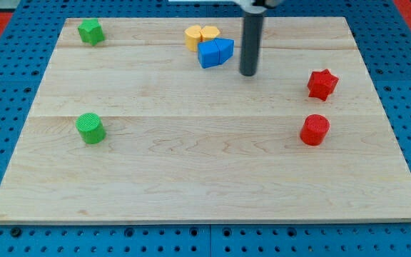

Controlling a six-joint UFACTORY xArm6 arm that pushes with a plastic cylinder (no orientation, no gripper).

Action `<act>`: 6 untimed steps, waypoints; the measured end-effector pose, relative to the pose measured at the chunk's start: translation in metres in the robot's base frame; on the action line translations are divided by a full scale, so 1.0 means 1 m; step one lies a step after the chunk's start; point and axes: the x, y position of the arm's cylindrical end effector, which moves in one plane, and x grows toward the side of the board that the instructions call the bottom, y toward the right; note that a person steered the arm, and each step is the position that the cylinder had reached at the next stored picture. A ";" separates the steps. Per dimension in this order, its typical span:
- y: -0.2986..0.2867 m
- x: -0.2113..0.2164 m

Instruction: Move red star to red circle

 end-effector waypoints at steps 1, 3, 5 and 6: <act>0.058 -0.005; 0.085 0.031; 0.135 0.001; 0.140 0.024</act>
